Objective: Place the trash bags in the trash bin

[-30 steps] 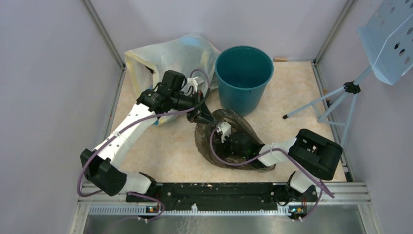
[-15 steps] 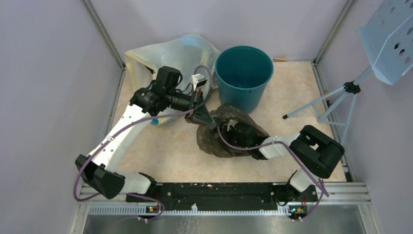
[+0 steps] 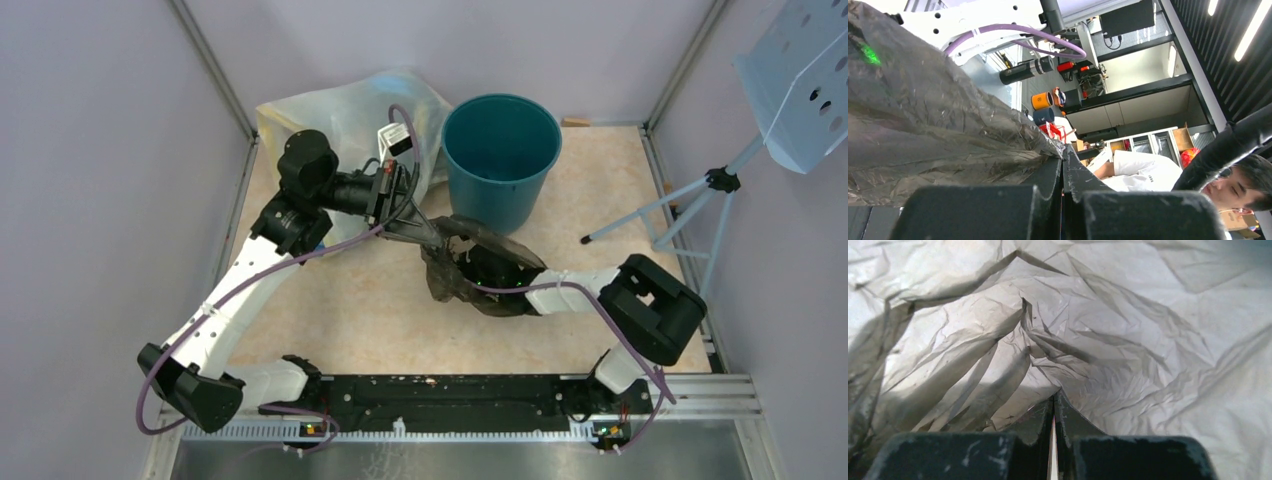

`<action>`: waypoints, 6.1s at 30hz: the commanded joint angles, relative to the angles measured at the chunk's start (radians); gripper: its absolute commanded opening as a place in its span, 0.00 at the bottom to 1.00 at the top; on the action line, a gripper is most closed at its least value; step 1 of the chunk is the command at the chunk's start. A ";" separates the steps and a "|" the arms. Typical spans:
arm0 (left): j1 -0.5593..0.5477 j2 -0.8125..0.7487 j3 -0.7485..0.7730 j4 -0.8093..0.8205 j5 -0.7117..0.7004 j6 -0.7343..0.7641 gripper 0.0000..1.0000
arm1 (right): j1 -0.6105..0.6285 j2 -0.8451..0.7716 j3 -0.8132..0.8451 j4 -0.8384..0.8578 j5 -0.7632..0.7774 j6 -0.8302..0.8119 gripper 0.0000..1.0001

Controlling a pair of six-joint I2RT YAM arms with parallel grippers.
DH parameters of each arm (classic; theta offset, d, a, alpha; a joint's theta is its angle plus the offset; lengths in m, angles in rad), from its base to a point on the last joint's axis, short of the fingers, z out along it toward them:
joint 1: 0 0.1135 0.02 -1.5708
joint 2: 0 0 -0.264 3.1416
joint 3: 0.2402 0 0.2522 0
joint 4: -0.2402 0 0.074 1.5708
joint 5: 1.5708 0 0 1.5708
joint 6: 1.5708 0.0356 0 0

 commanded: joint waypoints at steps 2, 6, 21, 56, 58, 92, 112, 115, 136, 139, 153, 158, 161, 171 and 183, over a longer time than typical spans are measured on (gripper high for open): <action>0.002 0.016 0.056 -0.220 -0.021 0.213 0.00 | 0.000 -0.141 0.068 -0.114 0.052 -0.083 0.00; 0.003 0.065 0.166 -0.526 -0.168 0.466 0.00 | 0.028 -0.265 0.077 -0.176 0.065 -0.134 0.09; 0.027 0.099 0.306 -0.642 -0.590 0.596 0.00 | 0.188 -0.598 0.105 -0.583 0.078 -0.323 0.55; 0.041 0.051 0.236 -0.813 -0.738 0.789 0.00 | -0.442 -0.713 0.257 -0.966 -0.281 0.072 0.86; 0.042 0.045 0.233 -0.817 -0.738 0.793 0.00 | -0.442 -0.711 0.217 -0.972 -0.269 0.080 0.86; 0.042 -0.287 0.223 -0.129 -0.869 0.705 0.00 | -0.442 -0.395 1.237 -0.882 -0.536 0.066 0.00; 0.043 0.051 0.405 0.047 -0.954 0.886 0.00 | -0.507 -0.073 1.653 -0.939 -0.170 0.057 0.00; 0.042 0.093 0.396 0.095 -0.952 0.885 0.00 | -0.518 -0.050 1.659 -0.925 -0.176 0.055 0.00; 0.043 0.076 0.353 -0.006 -0.910 0.809 0.00 | -0.538 -0.137 1.518 -1.045 -0.179 0.034 0.00; 0.043 0.055 0.318 -0.009 -0.928 0.793 0.00 | -0.538 -0.195 1.420 -1.041 -0.125 0.064 0.00; 0.045 0.270 0.432 0.028 -0.901 0.759 0.00 | -0.596 -0.020 1.565 -1.233 0.010 0.019 0.00; 0.043 0.307 0.336 0.164 -0.903 0.713 0.00 | -0.686 0.001 1.514 -1.155 0.036 0.006 0.00; 0.045 0.337 0.320 0.208 -0.908 0.698 0.00 | -0.731 0.042 1.508 -1.138 0.017 0.011 0.00; 0.044 0.632 0.677 0.209 -0.848 0.642 0.00 | -0.789 0.153 1.623 -1.147 0.024 0.016 0.00; 0.051 0.860 0.818 0.165 -0.866 0.791 0.00 | -0.792 0.061 1.469 -0.979 -0.075 0.044 0.00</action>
